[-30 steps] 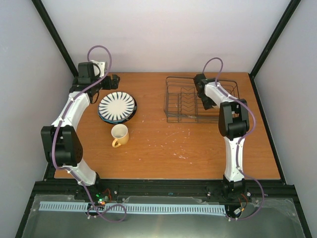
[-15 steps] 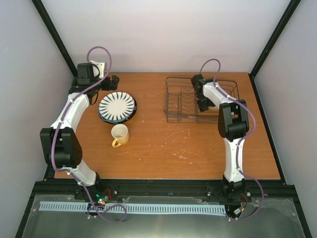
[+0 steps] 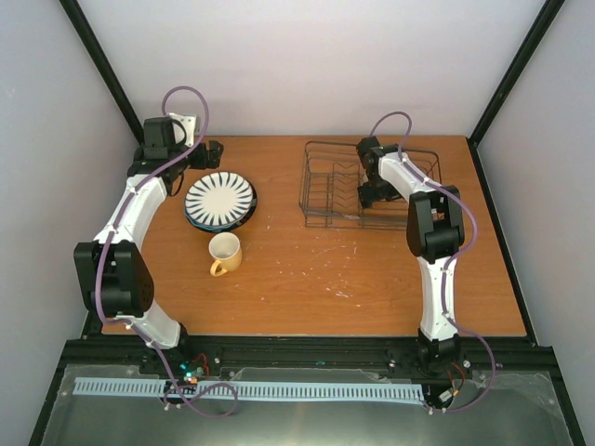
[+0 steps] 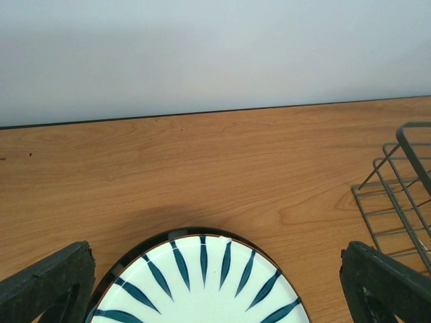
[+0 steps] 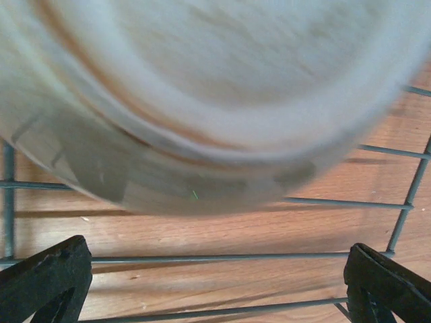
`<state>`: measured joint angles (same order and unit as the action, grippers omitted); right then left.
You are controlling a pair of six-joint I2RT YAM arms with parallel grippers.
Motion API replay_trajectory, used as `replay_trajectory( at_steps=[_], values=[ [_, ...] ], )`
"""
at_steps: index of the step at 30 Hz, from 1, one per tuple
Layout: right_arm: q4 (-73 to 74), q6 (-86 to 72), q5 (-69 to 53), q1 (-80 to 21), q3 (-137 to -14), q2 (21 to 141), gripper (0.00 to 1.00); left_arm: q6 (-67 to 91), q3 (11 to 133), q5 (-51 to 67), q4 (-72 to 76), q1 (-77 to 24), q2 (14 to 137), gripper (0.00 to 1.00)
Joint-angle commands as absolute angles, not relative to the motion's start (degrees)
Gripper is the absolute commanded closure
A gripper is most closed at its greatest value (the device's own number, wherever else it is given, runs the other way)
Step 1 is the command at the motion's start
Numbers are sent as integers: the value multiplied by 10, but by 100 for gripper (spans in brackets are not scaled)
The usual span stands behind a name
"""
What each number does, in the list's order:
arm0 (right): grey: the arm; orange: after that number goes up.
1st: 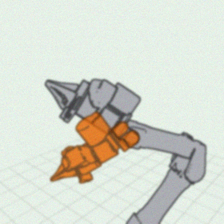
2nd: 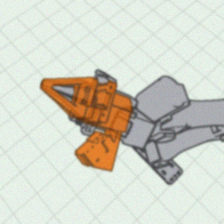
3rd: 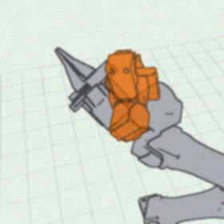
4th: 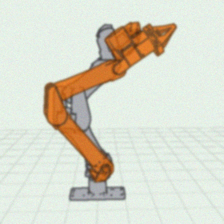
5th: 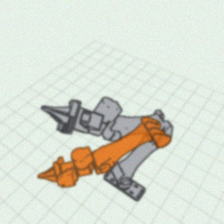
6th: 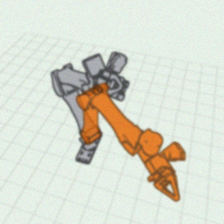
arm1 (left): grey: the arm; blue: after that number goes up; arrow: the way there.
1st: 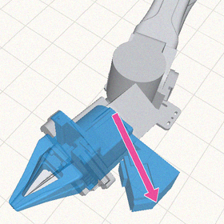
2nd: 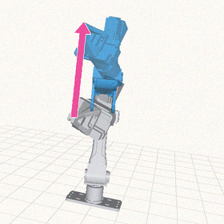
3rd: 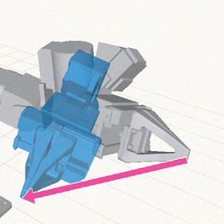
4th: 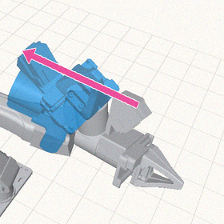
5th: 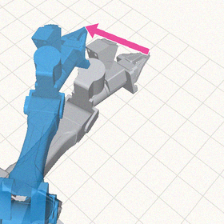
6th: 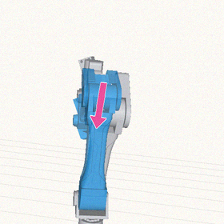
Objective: Load the mixed dishes into the dish rack
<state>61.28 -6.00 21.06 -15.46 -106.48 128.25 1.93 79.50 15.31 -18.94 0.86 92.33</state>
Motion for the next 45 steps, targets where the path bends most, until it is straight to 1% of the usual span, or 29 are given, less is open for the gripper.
replay_trajectory(
  at_steps=[1, 4, 8, 11, 12, 13, 14, 15, 16, 17, 19, 21, 24, 28, 33, 36, 40, 45],
  values=[
    [616, -76, 186, -163, -1093, 1270, 0, 0, 806, 178, -199, 13, 901, 0],
    [615, -87, 195, -163, -1099, 1232, 0, -1, 824, 213, -225, 16, 904, 0],
    [616, -95, 211, -162, -1110, 1178, 0, 30, 847, 289, -259, 40, 906, 0],
    [620, -97, 219, -161, -1126, 1145, 0, 12, 865, 317, -299, 42, 898, 3],
    [620, -98, 218, -159, -1130, 1134, 0, -1, 875, 323, -318, 42, 897, 6],
    [620, -99, 210, -156, -1135, 1125, 0, -20, 885, 331, -344, 42, 897, 17],
    [619, -100, 197, -154, -1142, 1113, 0, -43, 894, 341, -371, 43, 896, 33],
    [618, -102, 175, -149, -1148, 1106, 0, -67, 901, 356, -397, 43, 896, 44],
    [618, -103, 148, -146, -1156, 1100, 0, -95, 906, 372, -425, 43, 894, 48],
    [621, -104, 114, -144, -1162, 1095, 1, -122, 911, 389, -451, 43, 891, 50],
    [626, -104, 45, -145, -1163, 1084, 5, -159, 913, 419, -497, 43, 880, 51],
    [623, -100, -16, -149, -1136, 1068, 10, -185, 905, 445, -535, 43, 862, 51],
    [608, -84, -39, -172, -1068, 1039, 16, -203, 890, 446, -601, 42, 835, 51],
    [586, -73, -65, -181, -1000, 1003, 17, -199, 814, 375, -618, 31, 757, 50],
    [564, -79, -96, -187, -957, 965, 18, -211, 704, 218, -648, 1, 698, 52],
    [567, -79, -103, -190, -946, 944, 18, -201, 649, 192, -660, -13, 685, 53],
    [563, -78, -108, -192, -925, 912, 18, -189, 595, 146, -667, -21, 672, 51],
    [559, -75, -102, -191, -894, 869, 17, -188, 586, 89, -651, -23, 665, 53]
  ],
)
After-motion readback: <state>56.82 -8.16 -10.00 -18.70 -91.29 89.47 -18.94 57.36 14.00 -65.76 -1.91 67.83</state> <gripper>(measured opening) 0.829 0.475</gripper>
